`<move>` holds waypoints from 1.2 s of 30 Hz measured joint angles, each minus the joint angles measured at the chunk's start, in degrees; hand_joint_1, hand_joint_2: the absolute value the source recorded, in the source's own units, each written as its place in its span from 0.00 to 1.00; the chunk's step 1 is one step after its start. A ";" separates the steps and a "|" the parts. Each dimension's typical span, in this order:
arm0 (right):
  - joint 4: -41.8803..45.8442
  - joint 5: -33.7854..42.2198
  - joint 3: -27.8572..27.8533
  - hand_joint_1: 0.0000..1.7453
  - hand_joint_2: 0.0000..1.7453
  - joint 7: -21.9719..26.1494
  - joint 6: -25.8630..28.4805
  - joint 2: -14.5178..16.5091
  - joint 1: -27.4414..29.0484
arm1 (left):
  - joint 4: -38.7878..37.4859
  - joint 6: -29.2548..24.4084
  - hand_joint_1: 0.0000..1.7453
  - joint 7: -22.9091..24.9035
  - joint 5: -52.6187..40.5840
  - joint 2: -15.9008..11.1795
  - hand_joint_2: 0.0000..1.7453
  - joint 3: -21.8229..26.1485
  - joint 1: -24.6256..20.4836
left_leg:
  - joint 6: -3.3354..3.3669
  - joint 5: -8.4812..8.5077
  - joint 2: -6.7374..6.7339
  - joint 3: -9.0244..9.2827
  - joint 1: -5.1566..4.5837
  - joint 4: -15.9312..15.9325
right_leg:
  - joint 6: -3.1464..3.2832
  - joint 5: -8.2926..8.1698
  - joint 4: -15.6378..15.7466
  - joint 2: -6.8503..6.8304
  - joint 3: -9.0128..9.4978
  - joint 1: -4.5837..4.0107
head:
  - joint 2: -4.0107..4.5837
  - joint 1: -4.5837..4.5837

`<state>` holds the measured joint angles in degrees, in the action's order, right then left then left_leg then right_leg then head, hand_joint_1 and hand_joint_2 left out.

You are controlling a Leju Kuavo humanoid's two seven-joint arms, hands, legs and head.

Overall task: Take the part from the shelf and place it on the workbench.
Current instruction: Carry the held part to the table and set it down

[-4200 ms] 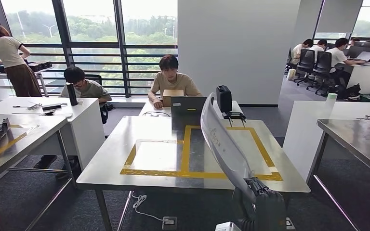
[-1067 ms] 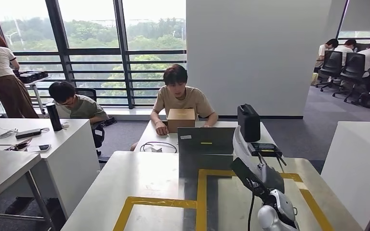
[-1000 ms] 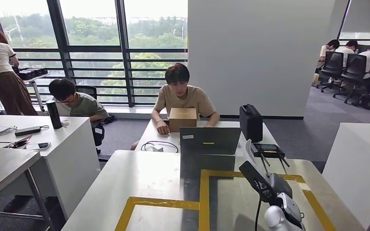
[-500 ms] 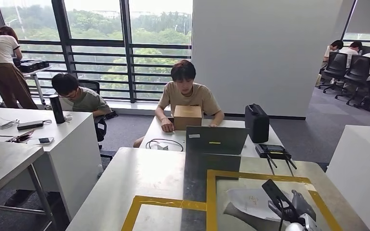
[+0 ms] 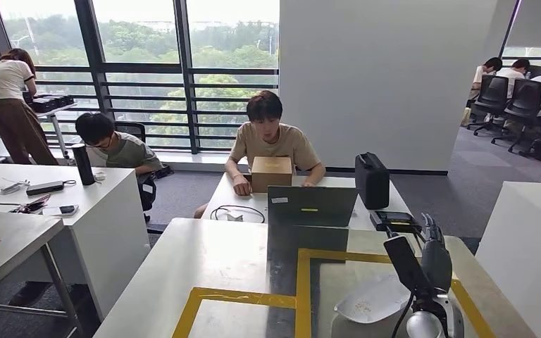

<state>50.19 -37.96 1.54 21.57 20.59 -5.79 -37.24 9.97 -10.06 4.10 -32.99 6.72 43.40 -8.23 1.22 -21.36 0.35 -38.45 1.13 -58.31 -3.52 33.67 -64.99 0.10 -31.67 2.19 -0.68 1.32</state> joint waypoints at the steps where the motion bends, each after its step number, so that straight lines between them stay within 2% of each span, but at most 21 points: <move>1: 6.69 -0.65 1.06 0.00 0.00 0.23 3.83 0.25 2.02 | 0.01 0.02 0.00 -0.24 0.02 -0.13 0.00 0.10 0.38 | -0.59 0.02 0.20 -0.32 0.18 -0.41 | -0.09 -1.52 3.10 0.10 1.47 0.05 | 0.00 -0.01; 3: 20.02 -3.39 3.40 0.00 0.00 1.66 12.50 0.46 6.58 | 0.04 0.16 0.00 -0.38 -0.26 -0.45 0.00 0.22 1.01 | -1.70 0.20 0.71 -0.68 0.23 -0.99 | 0.64 -2.36 5.70 0.40 2.44 -0.08 | 0.00 0.00; 6: 35.54 -6.09 5.95 0.00 0.00 4.17 18.92 0.76 12.66 | 0.02 0.44 0.00 -0.20 -0.76 -0.57 0.00 0.25 1.70 | -2.98 0.34 0.88 -1.06 0.40 -0.86 | 2.87 -2.74 5.19 0.64 1.43 -0.30 | 0.00 0.03; 7: 39.18 -5.99 6.46 0.00 0.00 5.10 19.30 0.90 13.90 | 0.01 0.48 0.00 -0.14 -0.83 -0.59 0.00 0.25 1.84 | -3.23 -0.83 0.66 -1.44 0.47 -1.66 | 3.50 -3.12 5.19 0.60 1.04 -0.32 | 0.00 0.04; 9: 43.97 -5.21 6.96 0.00 0.00 7.53 19.42 1.14 15.54 | -0.02 0.56 0.00 -0.11 -1.02 -0.59 0.00 0.25 1.89 | -3.34 -5.76 0.19 -2.87 0.46 -6.62 | 4.40 -4.12 5.25 0.54 0.04 -0.47 | 0.00 0.04; 11: 46.55 -4.90 7.09 0.00 0.00 9.30 19.49 1.39 16.81 | -0.01 0.60 0.00 -0.15 -1.45 -0.62 0.00 0.25 1.75 | -3.20 -10.51 0.05 -4.24 0.27 -13.71 | 4.75 -5.12 5.24 0.55 -1.18 -0.89 | 0.00 0.04; 12: 47.68 -5.34 7.22 0.00 0.00 9.39 19.49 1.52 17.51 | -0.01 0.63 0.00 -0.15 -1.74 -0.63 0.00 0.25 1.65 | -3.00 -11.35 0.05 -4.15 0.14 -15.91 | 4.80 -5.63 5.23 0.52 -1.82 -1.14 | 0.00 0.04; 14: 49.70 -6.94 7.53 0.00 0.00 8.32 19.49 1.67 18.75 | 0.00 0.78 0.00 -0.06 -2.45 -0.64 0.00 0.25 1.44 | -2.24 -10.06 0.06 -1.33 -0.26 -14.76 | 4.80 -6.60 5.21 0.43 -2.98 -1.60 | 0.00 0.05; 17: 51.71 -7.94 7.82 0.00 0.00 7.02 19.49 1.80 19.55 | 0.04 1.01 0.00 0.05 -3.38 -0.68 0.00 0.20 0.96 | -0.69 -8.65 0.16 6.69 -1.11 -4.50 | 4.45 -8.00 5.24 0.39 -4.24 -1.95 | 0.00 0.02; 19: 52.48 -7.85 7.90 0.00 0.00 6.60 19.50 1.83 20.03 | 0.09 1.05 0.00 0.07 -3.74 -0.70 0.00 0.14 0.74 | -0.55 -9.03 0.21 8.62 -1.64 -1.12 | 3.79 -8.84 5.39 0.31 -4.44 -1.79 | 0.00 0.01; 20: 52.79 -7.82 7.93 0.00 0.00 6.51 19.51 1.83 20.28 | 0.09 1.05 0.00 0.08 -3.81 -0.68 0.00 0.12 0.72 | -0.62 -8.58 0.19 8.50 -1.81 -0.92 | 3.42 -9.27 5.58 0.30 -4.45 -1.67 | 0.00 0.01; 22: 53.28 -7.77 7.99 0.00 0.00 6.34 19.53 1.74 20.71 | 0.10 1.05 0.00 0.11 -3.84 -0.69 0.00 0.11 0.67 | 0.00 -7.54 -0.07 8.03 -1.70 -0.14 | 2.75 -9.28 5.47 0.38 -4.73 -1.56 | 0.00 0.00; 24: 53.61 -7.77 8.00 0.00 0.00 6.24 19.57 1.46 21.16 | 0.11 1.00 0.00 0.13 -3.85 -0.69 0.00 0.11 0.57 | 0.75 -6.08 -0.44 7.22 -1.41 0.55 | 2.29 -5.84 2.36 0.36 -6.00 -1.55 | 0.01 -0.02; 26: 53.65 -7.90 8.00 0.00 0.00 6.02 19.60 1.13 21.89 | 0.11 0.92 0.00 0.18 -3.93 -0.64 0.00 0.11 0.54 | 1.11 -4.76 -0.65 5.73 -1.49 0.55 | 1.99 -0.57 -4.32 0.27 -8.01 -1.53 | 0.02 -0.03; 27: 53.65 -7.97 8.01 0.00 0.00 5.75 19.63 0.96 22.35 | 0.10 0.88 0.00 0.24 -4.02 -0.59 0.00 0.11 0.59 | 1.12 -4.08 -0.73 4.79 -1.54 0.49 | 1.90 0.91 -7.45 0.27 -8.59 -1.54 | 0.02 -0.04; 28: 53.65 -8.05 8.01 0.00 0.00 5.39 19.64 0.76 22.79 | 0.08 0.85 0.00 0.29 -4.12 -0.52 0.00 0.11 0.67 | 1.11 -3.41 -0.82 3.82 -1.58 0.40 | 1.88 1.07 -9.16 0.27 -8.41 -1.57 | 0.01 -0.04; 30: 53.56 -8.05 8.02 0.00 0.00 4.51 19.66 0.29 23.51 | 0.07 0.72 0.00 0.35 -4.27 -0.38 0.00 0.10 0.83 | 0.98 -2.10 -0.98 1.83 -1.57 0.06 | 2.05 -1.43 -6.85 0.24 -5.04 -1.67 | 0.01 -0.04; 31: 53.46 -7.95 8.02 0.00 0.00 4.13 19.66 0.07 23.81 | 0.07 0.64 0.00 0.32 -4.26 -0.29 0.00 0.09 0.90 | 0.84 -1.54 -1.03 1.00 -1.55 -0.21 | 2.23 -2.43 -3.15 0.17 -1.97 -1.77 | 0.00 -0.05; 33: 53.17 -7.63 8.04 0.00 0.00 3.72 19.66 -0.23 24.41 | 0.08 0.51 0.00 0.20 -4.11 -0.06 0.00 0.09 1.08 | 0.33 -0.61 -1.01 0.09 -1.59 -0.65 | 2.79 -2.20 4.34 -0.04 3.32 -2.16 | 0.00 0.01; 34: 53.01 -7.54 8.05 0.00 0.00 3.70 19.67 -0.35 24.71 | 0.09 0.48 0.00 0.11 -4.02 0.03 0.00 0.09 1.16 | -0.01 -0.19 -1.01 0.01 -1.57 -0.69 | 3.16 -1.59 6.44 -0.10 4.55 -2.34 | 0.01 0.07; 36: 52.72 -7.45 8.07 0.00 0.00 3.79 19.67 -0.49 25.24 | 0.08 0.46 0.00 0.03 -3.88 0.15 0.00 0.09 1.32 | -0.83 0.73 -1.03 -0.02 -1.46 -0.22 | 4.00 -2.03 7.29 -0.09 4.32 -2.50 | 0.01 0.21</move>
<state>102.91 -45.41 9.61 25.36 40.27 -6.28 -12.00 10.04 -9.60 4.13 -36.88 6.87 43.50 -6.91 0.39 -20.63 -0.68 -38.46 -0.33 -58.53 0.48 31.65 -57.70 0.01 -27.35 -0.31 -0.67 1.53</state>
